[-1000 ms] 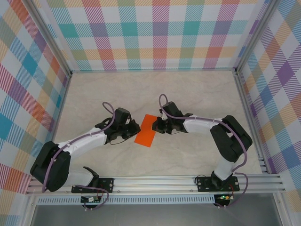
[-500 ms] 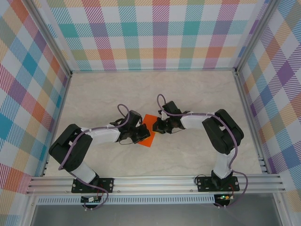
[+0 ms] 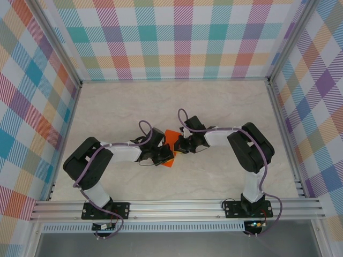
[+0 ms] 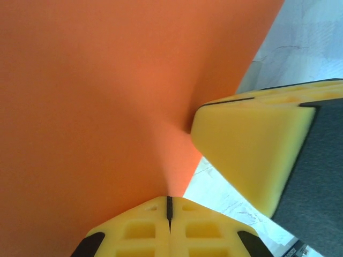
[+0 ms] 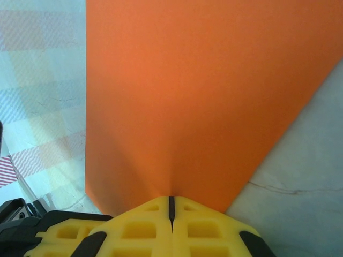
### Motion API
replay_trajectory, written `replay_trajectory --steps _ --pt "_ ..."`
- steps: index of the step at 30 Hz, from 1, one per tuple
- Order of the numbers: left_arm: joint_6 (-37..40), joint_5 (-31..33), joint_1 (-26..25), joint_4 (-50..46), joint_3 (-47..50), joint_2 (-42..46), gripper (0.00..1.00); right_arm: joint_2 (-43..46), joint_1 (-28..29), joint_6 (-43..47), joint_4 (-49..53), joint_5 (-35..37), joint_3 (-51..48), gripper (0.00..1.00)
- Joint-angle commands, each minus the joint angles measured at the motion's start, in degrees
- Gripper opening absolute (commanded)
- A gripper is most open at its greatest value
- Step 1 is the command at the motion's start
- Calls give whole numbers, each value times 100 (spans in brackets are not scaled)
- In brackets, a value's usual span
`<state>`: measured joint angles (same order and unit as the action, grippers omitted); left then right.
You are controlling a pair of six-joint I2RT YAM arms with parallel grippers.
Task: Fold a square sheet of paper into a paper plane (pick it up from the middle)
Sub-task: First fold in half a square sheet of paper at the center of the table.
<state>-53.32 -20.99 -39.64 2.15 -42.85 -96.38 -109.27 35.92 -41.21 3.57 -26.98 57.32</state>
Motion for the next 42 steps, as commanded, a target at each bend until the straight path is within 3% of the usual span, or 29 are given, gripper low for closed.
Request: replay_trajectory --steps 1,15,29,34,42 --pt "32 147 -53 -353 127 -91 0 -164 -72 256 251 77 169 0" --pt "94 219 -61 -1060 227 -182 0 -596 -662 610 214 343 561 0" --pt "90 192 -57 -1101 267 -144 0 -1037 -1295 796 509 629 1361 0" --pt "191 231 -61 -1112 90 -128 0 -489 -1279 747 553 537 1308 0" --pt "464 311 -62 -1242 -404 -151 0 176 -796 215 -54 12 400 0"
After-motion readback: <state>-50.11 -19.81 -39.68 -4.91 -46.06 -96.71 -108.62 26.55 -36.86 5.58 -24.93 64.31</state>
